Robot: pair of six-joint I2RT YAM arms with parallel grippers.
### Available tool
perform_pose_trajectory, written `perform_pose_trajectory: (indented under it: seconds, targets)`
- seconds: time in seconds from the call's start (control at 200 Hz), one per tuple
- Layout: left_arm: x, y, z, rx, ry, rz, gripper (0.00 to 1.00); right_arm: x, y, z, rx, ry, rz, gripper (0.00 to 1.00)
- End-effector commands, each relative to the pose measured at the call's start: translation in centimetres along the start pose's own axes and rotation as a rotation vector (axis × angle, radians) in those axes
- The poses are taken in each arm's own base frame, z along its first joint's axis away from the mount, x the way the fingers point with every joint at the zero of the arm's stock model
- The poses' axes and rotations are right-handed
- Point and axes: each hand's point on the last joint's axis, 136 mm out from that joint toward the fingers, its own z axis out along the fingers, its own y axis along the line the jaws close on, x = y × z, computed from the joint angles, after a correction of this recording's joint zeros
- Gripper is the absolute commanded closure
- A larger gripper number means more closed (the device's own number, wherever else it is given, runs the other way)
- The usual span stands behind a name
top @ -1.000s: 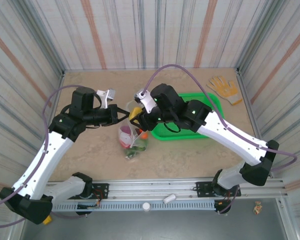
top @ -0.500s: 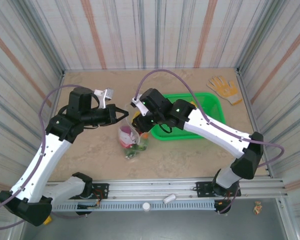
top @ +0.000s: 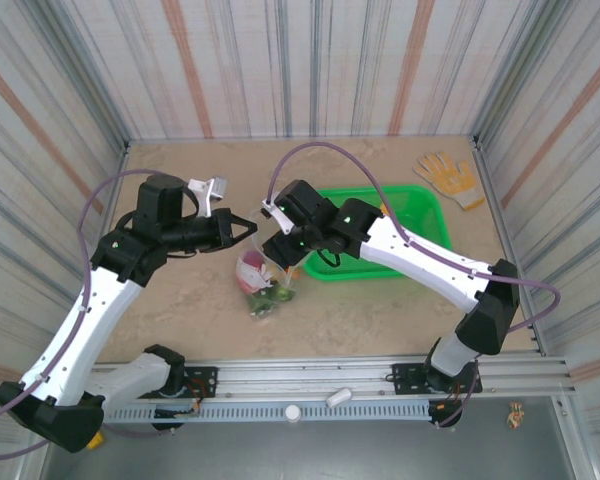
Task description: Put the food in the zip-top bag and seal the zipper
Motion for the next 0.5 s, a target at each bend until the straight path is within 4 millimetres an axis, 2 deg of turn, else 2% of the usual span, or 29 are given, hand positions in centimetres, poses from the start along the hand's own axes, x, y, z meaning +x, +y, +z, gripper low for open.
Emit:
perform_pose_trajectory:
  seconds: [0.0,0.326,0.496]
  targets:
    - [-0.1,-1.0,-0.7,0.027,-0.009,0.033,1.00,-1.0,0.1,-1.7,-0.001,-0.048,-0.012,0.20]
    - [0.1,-0.6,-0.3,0.021,-0.002,0.023,1.00,-3.3,-0.7,-6.5,-0.051,-0.192,0.050,0.58]
    - [0.1,-0.4,0.0,0.019,0.004,0.018,1.00,-3.9,-2.1,-8.2,-0.032,-0.238,0.091,0.76]
